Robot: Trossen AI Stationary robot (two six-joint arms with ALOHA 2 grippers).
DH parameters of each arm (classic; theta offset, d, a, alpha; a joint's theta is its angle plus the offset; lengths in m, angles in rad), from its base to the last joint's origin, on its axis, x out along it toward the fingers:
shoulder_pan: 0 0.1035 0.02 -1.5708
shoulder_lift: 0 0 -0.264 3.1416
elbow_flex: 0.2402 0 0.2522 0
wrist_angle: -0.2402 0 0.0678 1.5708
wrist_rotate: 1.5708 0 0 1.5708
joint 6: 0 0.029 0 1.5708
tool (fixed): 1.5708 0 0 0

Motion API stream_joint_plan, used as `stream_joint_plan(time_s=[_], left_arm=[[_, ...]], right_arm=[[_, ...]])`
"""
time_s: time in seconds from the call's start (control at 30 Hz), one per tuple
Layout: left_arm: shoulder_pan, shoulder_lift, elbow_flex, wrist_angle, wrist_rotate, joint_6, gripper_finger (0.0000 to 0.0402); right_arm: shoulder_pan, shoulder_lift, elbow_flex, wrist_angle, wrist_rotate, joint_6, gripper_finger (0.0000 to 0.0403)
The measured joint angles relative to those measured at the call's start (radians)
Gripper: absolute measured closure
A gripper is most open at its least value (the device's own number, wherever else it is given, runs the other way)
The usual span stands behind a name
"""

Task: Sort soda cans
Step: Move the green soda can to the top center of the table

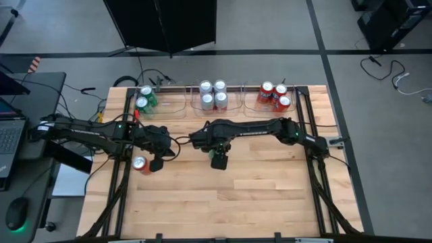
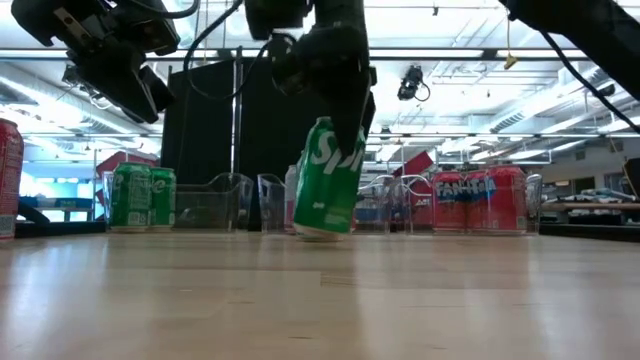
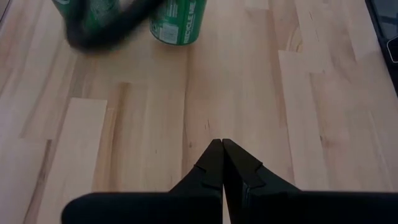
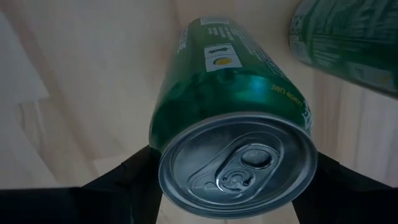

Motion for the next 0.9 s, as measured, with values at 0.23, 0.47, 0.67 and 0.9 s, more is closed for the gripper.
stream_joint_plan(time_s=[0.23, 0.47, 0.67, 0.9], left_arm=[[0.0, 0.0, 0.0, -0.001, 0.0, -0.002, 0.0401], [0.0, 0.0, 0.0, -0.001, 0.007, -0.002, 0.0401], [0.0, 0.0, 0.0, -0.001, 0.008, -0.002, 0.0401], [0.0, 0.0, 0.0, -0.001, 0.024, -0.002, 0.0401]], right_arm=[[-0.003, 0.017, -0.02, 0.03, 0.0, 0.003, 0.0108], [-0.004, 0.017, -0.015, 0.049, 0.004, -0.016, 0.0104], [-0.004, 0.017, -0.015, 0.052, 0.003, -0.023, 0.0091], [-0.003, 0.018, 0.04, 0.064, 0.0, -0.03, 0.0065]])
